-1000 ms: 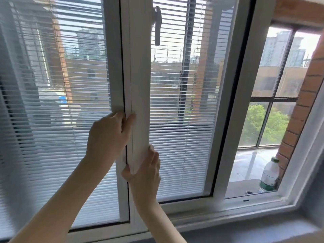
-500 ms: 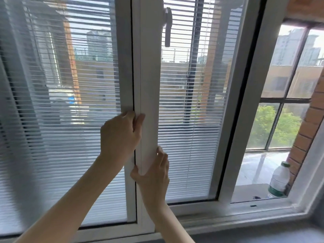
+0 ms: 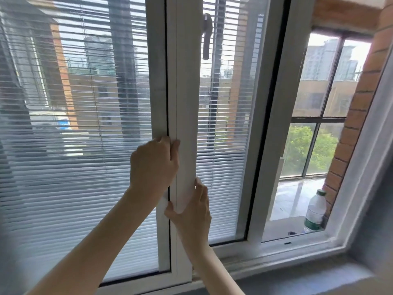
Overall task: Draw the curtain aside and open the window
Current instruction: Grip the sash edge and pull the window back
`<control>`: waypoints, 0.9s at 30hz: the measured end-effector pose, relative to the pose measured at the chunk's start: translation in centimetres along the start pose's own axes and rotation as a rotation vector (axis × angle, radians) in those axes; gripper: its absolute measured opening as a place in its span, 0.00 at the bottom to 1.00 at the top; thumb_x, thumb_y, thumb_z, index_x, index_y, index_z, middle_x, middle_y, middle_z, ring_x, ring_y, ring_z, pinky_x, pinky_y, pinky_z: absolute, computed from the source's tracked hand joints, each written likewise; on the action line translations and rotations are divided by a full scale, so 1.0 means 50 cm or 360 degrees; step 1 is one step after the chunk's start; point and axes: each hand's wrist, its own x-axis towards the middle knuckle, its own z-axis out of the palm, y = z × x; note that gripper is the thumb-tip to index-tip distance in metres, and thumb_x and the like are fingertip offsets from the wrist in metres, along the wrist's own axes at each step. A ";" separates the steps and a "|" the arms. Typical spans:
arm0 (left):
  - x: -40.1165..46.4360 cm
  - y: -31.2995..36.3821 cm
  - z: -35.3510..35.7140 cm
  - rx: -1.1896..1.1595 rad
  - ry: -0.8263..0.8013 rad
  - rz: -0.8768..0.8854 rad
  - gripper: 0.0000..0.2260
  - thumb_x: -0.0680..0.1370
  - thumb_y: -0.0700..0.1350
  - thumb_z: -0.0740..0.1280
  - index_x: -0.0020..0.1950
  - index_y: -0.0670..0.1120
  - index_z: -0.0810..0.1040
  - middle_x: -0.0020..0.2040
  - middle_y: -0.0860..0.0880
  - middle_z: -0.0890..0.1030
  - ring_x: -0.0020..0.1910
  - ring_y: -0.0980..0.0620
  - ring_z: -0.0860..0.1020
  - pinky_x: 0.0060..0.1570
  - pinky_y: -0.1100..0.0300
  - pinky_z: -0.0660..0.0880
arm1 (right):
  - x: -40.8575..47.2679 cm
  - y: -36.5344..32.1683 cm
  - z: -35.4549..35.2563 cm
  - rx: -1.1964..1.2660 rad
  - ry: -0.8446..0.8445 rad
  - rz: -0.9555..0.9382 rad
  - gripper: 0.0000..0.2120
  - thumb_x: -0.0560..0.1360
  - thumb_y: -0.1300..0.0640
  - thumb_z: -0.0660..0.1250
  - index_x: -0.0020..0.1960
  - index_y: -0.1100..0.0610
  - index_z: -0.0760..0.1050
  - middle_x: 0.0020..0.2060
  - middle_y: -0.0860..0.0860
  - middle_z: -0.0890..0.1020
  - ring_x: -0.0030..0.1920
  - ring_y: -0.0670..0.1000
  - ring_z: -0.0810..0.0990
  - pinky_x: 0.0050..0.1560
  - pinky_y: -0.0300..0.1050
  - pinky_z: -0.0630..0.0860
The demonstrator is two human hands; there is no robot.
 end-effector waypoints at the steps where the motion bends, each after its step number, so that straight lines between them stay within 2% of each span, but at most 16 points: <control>1: 0.000 0.008 0.003 0.0009 -0.0019 0.0009 0.19 0.83 0.53 0.56 0.46 0.43 0.81 0.36 0.47 0.83 0.33 0.47 0.81 0.38 0.60 0.73 | 0.003 0.006 -0.006 -0.0007 -0.0005 0.0007 0.41 0.64 0.40 0.70 0.70 0.48 0.56 0.59 0.46 0.72 0.57 0.49 0.75 0.42 0.40 0.72; 5: 0.003 0.038 0.014 0.0104 -0.0127 0.0039 0.18 0.84 0.51 0.53 0.52 0.43 0.79 0.39 0.46 0.82 0.36 0.45 0.81 0.37 0.57 0.74 | 0.017 0.031 -0.031 -0.0041 -0.0001 0.0020 0.41 0.63 0.41 0.71 0.71 0.49 0.56 0.60 0.46 0.72 0.57 0.50 0.75 0.43 0.41 0.71; 8: 0.005 0.058 0.023 0.0121 -0.0153 0.0096 0.17 0.84 0.51 0.52 0.55 0.44 0.77 0.43 0.46 0.83 0.39 0.45 0.82 0.39 0.55 0.77 | 0.028 0.050 -0.052 -0.0080 -0.0014 0.0040 0.43 0.63 0.40 0.70 0.72 0.48 0.55 0.61 0.45 0.72 0.57 0.49 0.76 0.44 0.44 0.75; 10: 0.008 0.073 0.032 0.0116 -0.0150 0.0155 0.17 0.84 0.50 0.52 0.55 0.44 0.77 0.43 0.46 0.83 0.38 0.45 0.82 0.39 0.55 0.77 | 0.036 0.065 -0.066 -0.0114 -0.0005 0.0052 0.44 0.62 0.40 0.70 0.72 0.49 0.55 0.61 0.45 0.72 0.57 0.49 0.76 0.45 0.48 0.77; 14: 0.014 0.097 0.052 0.0072 -0.0153 0.0262 0.16 0.84 0.49 0.53 0.53 0.43 0.77 0.41 0.46 0.82 0.35 0.44 0.82 0.35 0.55 0.77 | 0.047 0.092 -0.092 -0.0175 0.0040 0.0060 0.45 0.63 0.40 0.70 0.73 0.51 0.55 0.62 0.46 0.72 0.57 0.51 0.77 0.45 0.46 0.75; 17: 0.013 0.119 0.067 0.0012 -0.0115 0.0332 0.13 0.83 0.47 0.56 0.50 0.42 0.77 0.39 0.45 0.82 0.32 0.43 0.81 0.31 0.56 0.76 | 0.057 0.111 -0.111 -0.0226 0.0078 0.0052 0.44 0.63 0.40 0.70 0.73 0.53 0.56 0.63 0.48 0.73 0.56 0.53 0.78 0.45 0.48 0.77; 21: 0.013 0.152 0.083 0.0003 -0.0022 0.0410 0.09 0.81 0.45 0.63 0.46 0.41 0.79 0.34 0.46 0.81 0.25 0.45 0.79 0.24 0.63 0.67 | 0.071 0.133 -0.139 -0.0311 0.0162 0.0023 0.44 0.64 0.40 0.71 0.73 0.56 0.60 0.63 0.51 0.76 0.58 0.55 0.79 0.50 0.52 0.79; 23: 0.013 0.165 0.092 0.0008 0.0002 0.0437 0.09 0.80 0.45 0.64 0.46 0.41 0.78 0.33 0.47 0.80 0.24 0.47 0.79 0.25 0.64 0.62 | 0.077 0.144 -0.152 -0.0337 0.0188 0.0018 0.44 0.64 0.40 0.72 0.73 0.58 0.62 0.63 0.53 0.77 0.59 0.56 0.78 0.52 0.54 0.79; 27: 0.016 0.195 0.113 -0.0025 0.0009 0.0486 0.08 0.80 0.45 0.64 0.46 0.42 0.78 0.33 0.47 0.80 0.24 0.48 0.79 0.23 0.63 0.68 | 0.092 0.166 -0.178 -0.0421 0.0209 0.0033 0.43 0.64 0.41 0.73 0.73 0.59 0.63 0.64 0.54 0.76 0.62 0.57 0.75 0.56 0.56 0.78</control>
